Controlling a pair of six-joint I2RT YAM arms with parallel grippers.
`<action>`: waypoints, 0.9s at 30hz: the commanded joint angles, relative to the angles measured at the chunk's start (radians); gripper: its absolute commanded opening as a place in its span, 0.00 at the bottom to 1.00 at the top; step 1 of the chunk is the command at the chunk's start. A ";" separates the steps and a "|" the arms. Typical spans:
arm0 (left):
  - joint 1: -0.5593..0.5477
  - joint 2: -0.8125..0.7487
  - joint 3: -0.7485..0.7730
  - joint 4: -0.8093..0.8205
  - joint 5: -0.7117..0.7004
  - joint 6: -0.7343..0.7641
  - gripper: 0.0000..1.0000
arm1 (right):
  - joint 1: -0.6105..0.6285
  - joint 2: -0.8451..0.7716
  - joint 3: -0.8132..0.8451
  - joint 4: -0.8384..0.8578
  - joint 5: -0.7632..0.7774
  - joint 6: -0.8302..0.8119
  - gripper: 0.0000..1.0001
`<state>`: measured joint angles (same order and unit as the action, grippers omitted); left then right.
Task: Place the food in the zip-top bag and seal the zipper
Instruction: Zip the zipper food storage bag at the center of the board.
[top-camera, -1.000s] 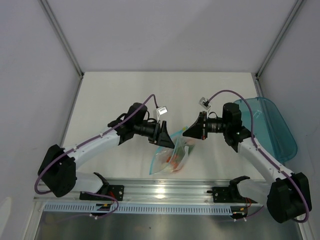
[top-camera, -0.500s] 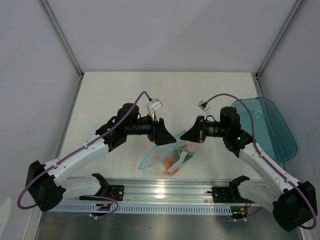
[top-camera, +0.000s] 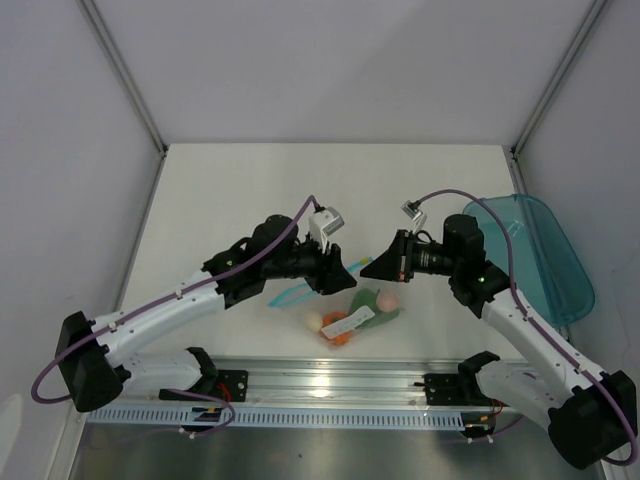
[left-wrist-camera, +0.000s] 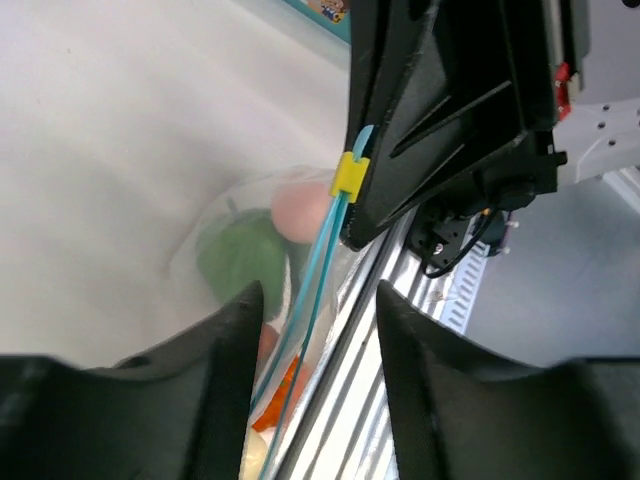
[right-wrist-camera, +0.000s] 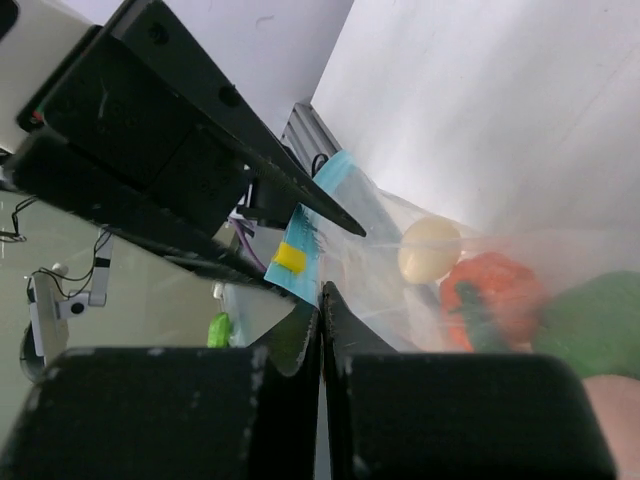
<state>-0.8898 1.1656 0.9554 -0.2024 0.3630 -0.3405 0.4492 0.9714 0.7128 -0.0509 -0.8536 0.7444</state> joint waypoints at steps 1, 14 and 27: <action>-0.001 0.011 0.014 -0.028 -0.030 0.041 0.44 | 0.005 -0.031 0.034 0.029 -0.010 0.049 0.00; 0.008 0.032 0.022 -0.051 0.003 0.032 0.01 | 0.005 -0.049 0.028 -0.069 -0.070 -0.174 0.29; 0.048 0.019 -0.021 -0.005 0.149 0.008 0.01 | -0.003 -0.013 0.001 0.039 -0.091 -0.208 0.00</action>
<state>-0.8547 1.2007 0.9443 -0.2497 0.4477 -0.3233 0.4496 0.9573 0.7124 -0.0742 -0.9268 0.5495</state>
